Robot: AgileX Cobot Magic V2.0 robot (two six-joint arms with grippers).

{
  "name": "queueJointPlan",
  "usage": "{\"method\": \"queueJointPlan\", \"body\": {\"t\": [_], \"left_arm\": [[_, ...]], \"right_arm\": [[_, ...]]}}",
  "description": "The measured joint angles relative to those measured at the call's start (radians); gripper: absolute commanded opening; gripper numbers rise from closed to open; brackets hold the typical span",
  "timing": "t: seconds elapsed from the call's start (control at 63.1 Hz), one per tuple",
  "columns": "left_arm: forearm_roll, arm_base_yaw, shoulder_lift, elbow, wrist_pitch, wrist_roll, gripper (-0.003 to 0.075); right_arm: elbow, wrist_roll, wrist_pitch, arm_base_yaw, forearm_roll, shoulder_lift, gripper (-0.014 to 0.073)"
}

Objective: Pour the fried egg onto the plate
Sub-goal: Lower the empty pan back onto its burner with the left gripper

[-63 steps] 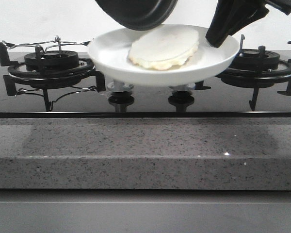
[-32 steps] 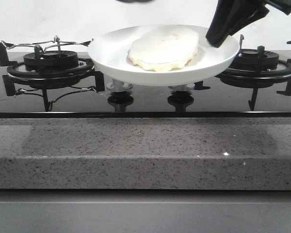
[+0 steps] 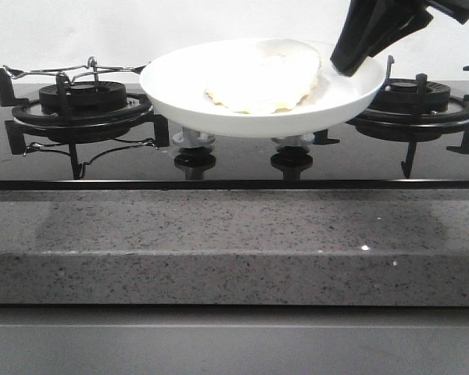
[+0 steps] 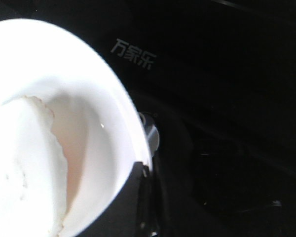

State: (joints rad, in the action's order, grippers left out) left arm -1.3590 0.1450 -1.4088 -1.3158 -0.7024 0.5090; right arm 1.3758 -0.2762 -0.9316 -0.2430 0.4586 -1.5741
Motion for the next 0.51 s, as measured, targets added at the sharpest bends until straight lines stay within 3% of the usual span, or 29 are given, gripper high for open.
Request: {"method": "queueJointPlan", "body": {"t": [0.206,0.507], "left_arm": [[-0.172,0.134,-0.179,0.01,-0.059,0.061,-0.002],[-0.281,0.149,-0.361,0.011,-0.127,0.135,-0.002]], "right_arm": [[0.0,0.0,0.0,0.0,0.0,0.0,-0.006],[0.0,0.0,0.0,0.0,0.0,0.0,-0.006]]}}
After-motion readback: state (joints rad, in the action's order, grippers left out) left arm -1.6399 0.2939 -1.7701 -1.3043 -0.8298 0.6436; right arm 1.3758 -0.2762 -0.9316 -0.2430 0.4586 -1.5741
